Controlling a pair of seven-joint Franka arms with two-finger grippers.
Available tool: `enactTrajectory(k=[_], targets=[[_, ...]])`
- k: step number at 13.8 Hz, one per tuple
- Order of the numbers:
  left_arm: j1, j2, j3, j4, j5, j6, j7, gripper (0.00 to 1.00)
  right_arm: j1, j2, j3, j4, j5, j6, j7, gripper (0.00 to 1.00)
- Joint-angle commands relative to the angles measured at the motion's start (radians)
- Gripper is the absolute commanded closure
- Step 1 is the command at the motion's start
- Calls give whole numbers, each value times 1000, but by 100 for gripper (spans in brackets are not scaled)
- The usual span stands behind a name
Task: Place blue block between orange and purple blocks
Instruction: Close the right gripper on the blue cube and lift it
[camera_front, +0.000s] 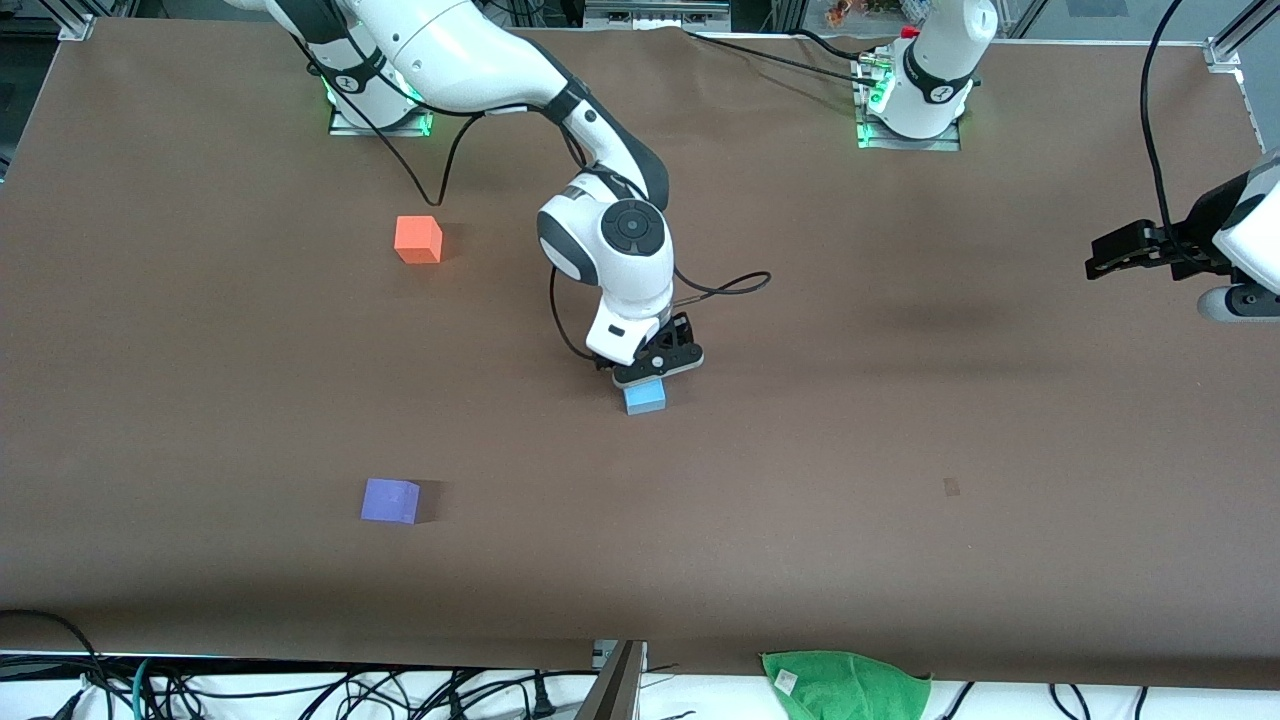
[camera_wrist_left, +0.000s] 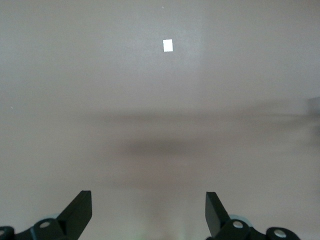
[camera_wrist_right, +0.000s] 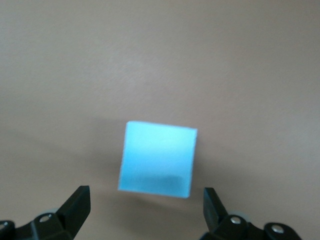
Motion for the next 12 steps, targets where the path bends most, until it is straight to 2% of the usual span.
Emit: enactTrajectory(k=[1, 3, 12], targets=[[3, -2, -3, 1, 25, -8, 20, 0, -12, 24, -2, 66, -21, -22, -37, 0], [3, -2, -3, 1, 25, -8, 20, 0, -12, 68, -2, 119, -21, -21, -32, 0], [3, -1, -3, 2, 25, -8, 20, 0, 2, 116, -7, 117, -23, 19, -29, 0]])
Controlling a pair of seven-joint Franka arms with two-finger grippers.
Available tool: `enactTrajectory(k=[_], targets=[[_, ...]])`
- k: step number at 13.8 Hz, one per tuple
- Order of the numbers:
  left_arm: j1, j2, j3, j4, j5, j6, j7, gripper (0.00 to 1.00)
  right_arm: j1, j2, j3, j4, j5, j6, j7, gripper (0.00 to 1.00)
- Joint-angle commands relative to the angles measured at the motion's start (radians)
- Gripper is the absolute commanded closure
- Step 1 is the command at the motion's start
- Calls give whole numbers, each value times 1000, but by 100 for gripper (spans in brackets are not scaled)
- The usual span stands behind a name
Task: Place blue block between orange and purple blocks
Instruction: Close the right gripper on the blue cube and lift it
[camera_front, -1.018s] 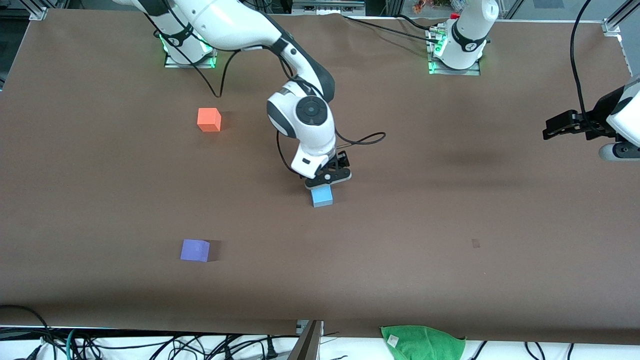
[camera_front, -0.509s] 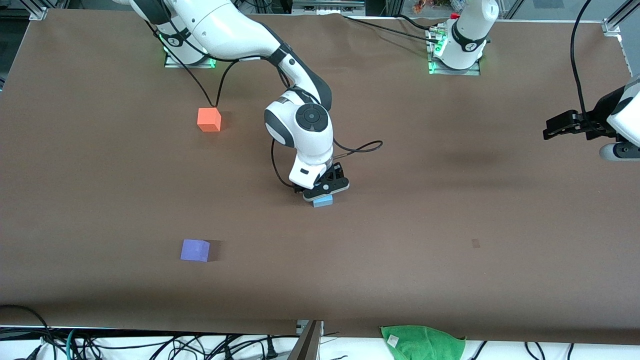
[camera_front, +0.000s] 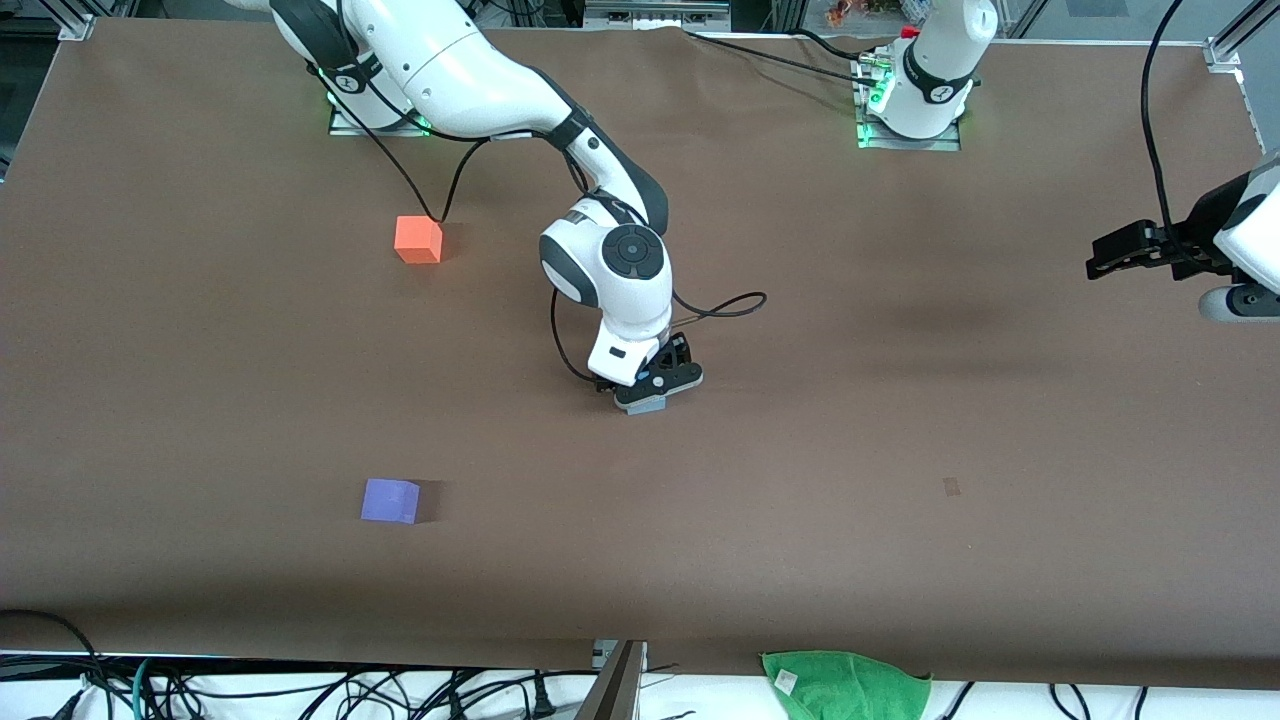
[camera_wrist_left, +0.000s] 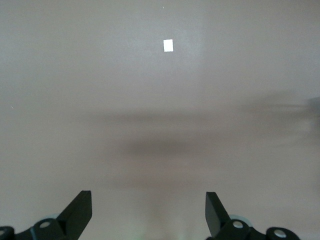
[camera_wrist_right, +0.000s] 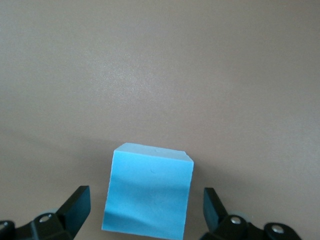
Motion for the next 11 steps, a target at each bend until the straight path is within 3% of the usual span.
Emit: enactTrajectory(k=[1, 4, 5, 7, 8, 9, 11], targets=[[2, 1, -3, 2, 25, -8, 20, 0, 15, 32, 0, 34, -19, -1, -3, 0], [2, 3, -3, 4, 24, -8, 20, 0, 16, 35, 0, 32, -42, -1, -5, 3], [4, 3, -3, 4, 24, -8, 20, 0, 15, 35, 0, 32, -46, -1, -3, 17], [2, 3, -3, 4, 24, -8, 20, 0, 15, 35, 0, 32, -47, -3, 5, 71], [2, 3, -3, 4, 24, -8, 20, 0, 13, 29, 0, 32, -45, -6, 3, 88], [4, 3, -2, 4, 24, -8, 20, 0, 3, 21, -1, 32, -43, -9, -9, 94], [4, 3, -3, 4, 24, -8, 20, 0, -43, -8, 0, 32, -33, -15, -15, 95]])
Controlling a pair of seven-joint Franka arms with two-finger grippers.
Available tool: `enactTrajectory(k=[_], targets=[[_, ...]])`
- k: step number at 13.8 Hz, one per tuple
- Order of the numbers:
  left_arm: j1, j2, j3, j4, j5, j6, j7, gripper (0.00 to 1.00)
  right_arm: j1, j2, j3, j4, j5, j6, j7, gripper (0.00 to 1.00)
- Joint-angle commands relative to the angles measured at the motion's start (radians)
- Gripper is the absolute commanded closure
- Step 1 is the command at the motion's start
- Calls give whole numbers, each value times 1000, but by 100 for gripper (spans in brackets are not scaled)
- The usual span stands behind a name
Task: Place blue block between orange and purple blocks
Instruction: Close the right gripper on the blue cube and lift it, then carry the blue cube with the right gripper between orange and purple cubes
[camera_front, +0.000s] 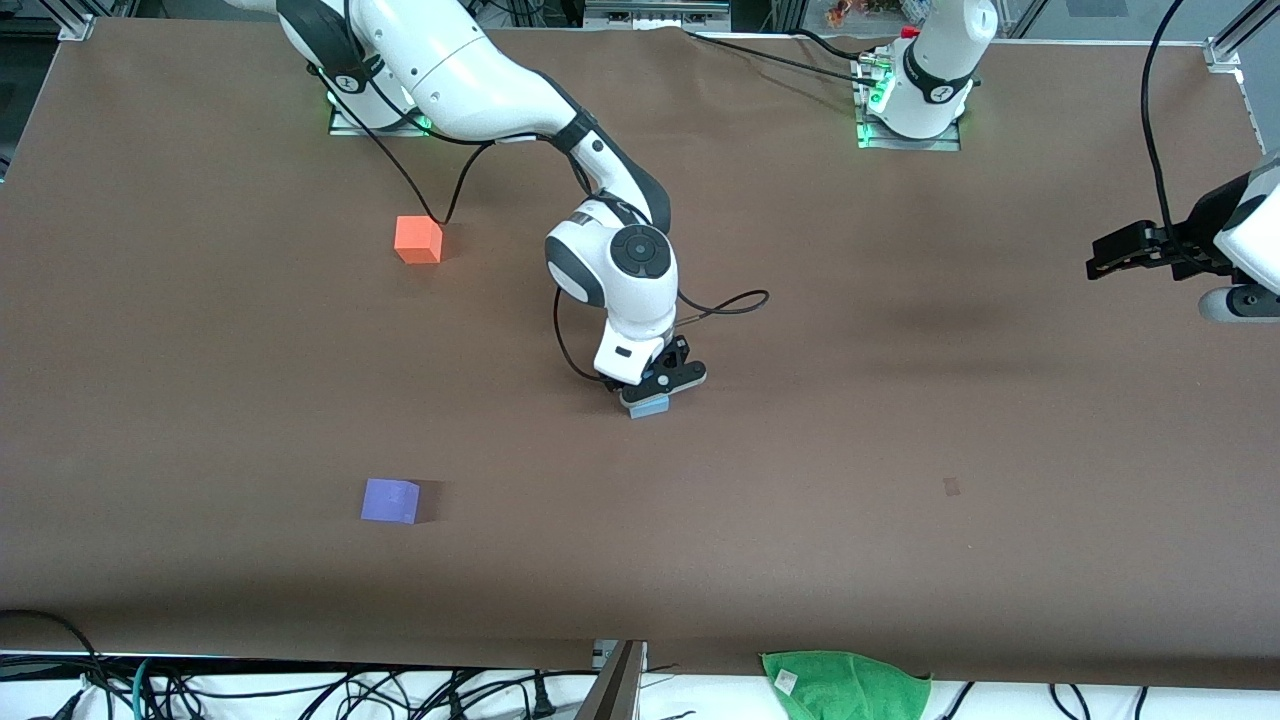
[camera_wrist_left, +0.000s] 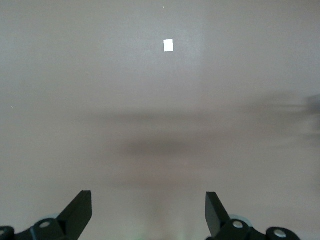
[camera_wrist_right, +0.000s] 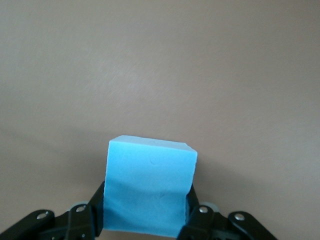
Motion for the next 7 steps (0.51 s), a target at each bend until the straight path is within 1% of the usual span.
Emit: enactTrajectory(k=[1, 3, 5, 6, 7], targets=[[3, 2, -3, 4, 24, -8, 20, 0, -69, -42, 11, 10, -5, -50, -15, 95], [3, 2, -3, 4, 24, -8, 20, 0, -85, -110, 2, 8, -6, -197, -15, 95], [3, 2, -2, 5, 24, -8, 20, 0, -135, -183, -15, -7, 3, -317, -27, 95], [3, 2, -3, 4, 24, -8, 20, 0, -182, -226, -14, -36, 29, -338, -50, 95], [3, 2, -3, 4, 24, -8, 20, 0, -231, -277, -14, -100, 77, -343, -93, 95]])
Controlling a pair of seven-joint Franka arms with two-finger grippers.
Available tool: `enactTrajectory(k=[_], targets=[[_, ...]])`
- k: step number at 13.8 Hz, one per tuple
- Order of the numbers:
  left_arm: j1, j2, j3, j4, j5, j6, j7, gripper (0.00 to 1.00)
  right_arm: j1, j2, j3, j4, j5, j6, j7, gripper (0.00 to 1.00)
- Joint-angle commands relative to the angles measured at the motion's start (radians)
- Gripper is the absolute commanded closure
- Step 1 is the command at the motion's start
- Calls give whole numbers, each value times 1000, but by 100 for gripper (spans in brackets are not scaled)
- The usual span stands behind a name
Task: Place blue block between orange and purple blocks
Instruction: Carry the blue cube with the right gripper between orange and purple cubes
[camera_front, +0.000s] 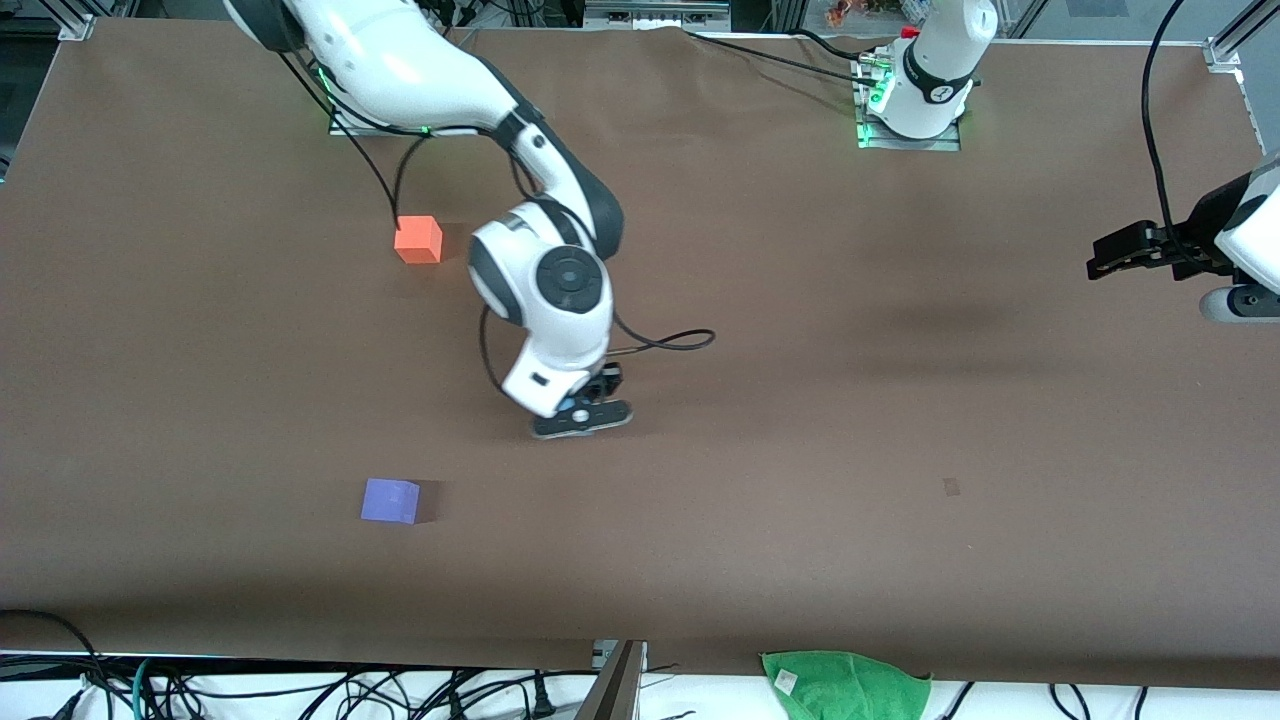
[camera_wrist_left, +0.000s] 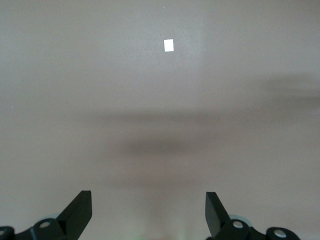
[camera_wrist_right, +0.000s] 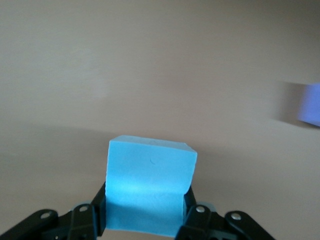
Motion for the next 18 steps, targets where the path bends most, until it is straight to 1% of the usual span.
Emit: enactTrajectory(k=[1, 2, 4, 6, 8, 10, 12, 16, 18], targets=[[3, 2, -4, 5, 24, -8, 20, 0, -140, -170, 9, -192, 121, -26, -128, 95], [1, 2, -3, 5, 24, -8, 20, 0, -202, -219, 9, -266, 171, -23, -200, 95], [1, 2, -4, 5, 24, -8, 20, 0, -274, -329, 6, -457, 199, 12, -280, 94], [1, 2, -3, 5, 24, -8, 20, 0, -320, -437, 3, -675, 208, 157, -288, 94], [3, 2, -4, 5, 24, -8, 20, 0, -323, -483, -17, -841, 208, 308, -286, 94], [1, 2, -4, 4, 24, -8, 20, 0, -322, -500, -15, -964, 208, 420, -276, 94], [3, 2, -3, 4, 24, -8, 20, 0, -322, -497, -15, -1032, 208, 518, -275, 94], [3, 2, -3, 4, 24, -8, 20, 0, -322, -474, -17, -1044, 208, 569, -288, 94], [3, 2, -3, 5, 24, -8, 22, 0, -322, -443, -17, -1046, 208, 609, -288, 94]])
